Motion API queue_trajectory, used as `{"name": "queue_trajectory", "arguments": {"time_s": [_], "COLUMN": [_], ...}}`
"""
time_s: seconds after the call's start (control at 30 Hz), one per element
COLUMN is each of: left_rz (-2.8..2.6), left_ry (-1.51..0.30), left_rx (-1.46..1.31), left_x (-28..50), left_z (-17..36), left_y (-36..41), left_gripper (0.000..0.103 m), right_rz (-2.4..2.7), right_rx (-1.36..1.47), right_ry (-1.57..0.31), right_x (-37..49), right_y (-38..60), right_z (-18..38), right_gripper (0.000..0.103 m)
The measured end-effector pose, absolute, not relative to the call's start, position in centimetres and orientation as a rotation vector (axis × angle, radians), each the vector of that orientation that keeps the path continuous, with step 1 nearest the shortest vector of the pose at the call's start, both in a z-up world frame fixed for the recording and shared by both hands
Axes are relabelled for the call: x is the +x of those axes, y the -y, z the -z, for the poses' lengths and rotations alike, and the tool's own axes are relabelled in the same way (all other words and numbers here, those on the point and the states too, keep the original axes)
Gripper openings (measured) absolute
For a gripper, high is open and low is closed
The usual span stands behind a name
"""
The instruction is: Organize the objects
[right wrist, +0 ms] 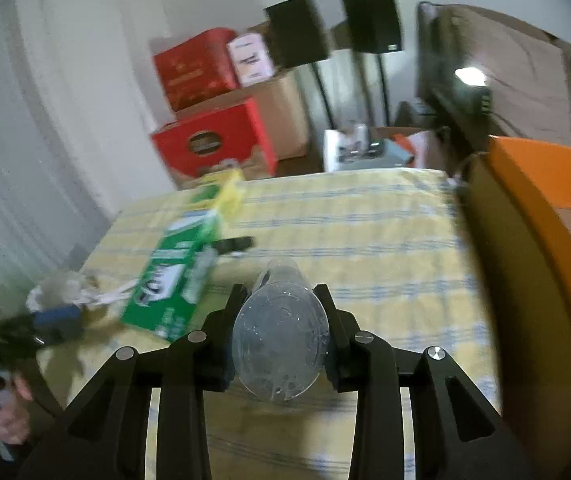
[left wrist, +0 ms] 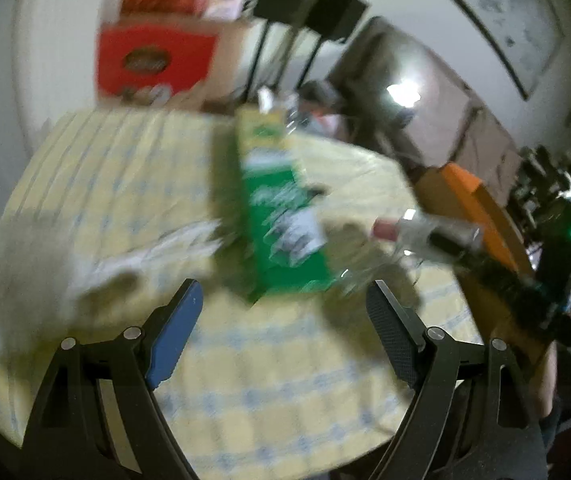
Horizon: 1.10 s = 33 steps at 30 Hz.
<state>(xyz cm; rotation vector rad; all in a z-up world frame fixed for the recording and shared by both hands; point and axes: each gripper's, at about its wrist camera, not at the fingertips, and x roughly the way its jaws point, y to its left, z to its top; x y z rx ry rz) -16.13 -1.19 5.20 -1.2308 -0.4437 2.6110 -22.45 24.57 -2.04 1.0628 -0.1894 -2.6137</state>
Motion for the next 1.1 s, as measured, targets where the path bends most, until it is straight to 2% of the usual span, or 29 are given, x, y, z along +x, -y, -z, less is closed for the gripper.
{"name": "queue_trajectory", "arguments": {"time_s": [0.07, 0.27, 0.4, 0.53, 0.6, 0.73, 1.1], "left_rz": [-2.662, -2.743, -2.837, -2.82, -2.858, -2.884, -2.94], "left_ry": [0.358, 0.21, 0.087, 0.147, 0.115, 0.067, 0.136], "left_rx": [-1.206, -1.285, -1.214, -1.282, -1.312, -1.407, -1.419], "left_x": [-18.3, -24.3, -25.5, -27.3, -28.1, -28.7, -28.3], "left_z": [-5.8, -5.7, -4.9, -3.2, -2.4, -0.3, 0.5], "left_y": [-0.3, -5.4, -10.0, -13.0, -14.1, -14.7, -11.3], "left_gripper": [0.084, 0.082, 0.081, 0.08, 0.073, 0.069, 0.069], "right_rz": [2.613, 2.567, 2.546, 2.552, 2.554, 2.541, 2.538], "right_rx": [1.079, 1.072, 1.061, 1.077, 1.079, 1.08, 1.101], "right_ry": [0.215, 0.262, 0.317, 0.339, 0.347, 0.387, 0.399], "right_x": [-22.2, -21.3, -20.7, -20.0, -19.7, -19.2, -19.1], "right_y": [-25.6, -27.2, -28.5, -29.6, -30.3, -31.4, -31.3], "right_z": [2.9, 4.8, 5.5, 5.9, 6.1, 6.3, 6.4], "right_gripper": [0.033, 0.034, 0.034, 0.034, 0.034, 0.034, 0.034]}}
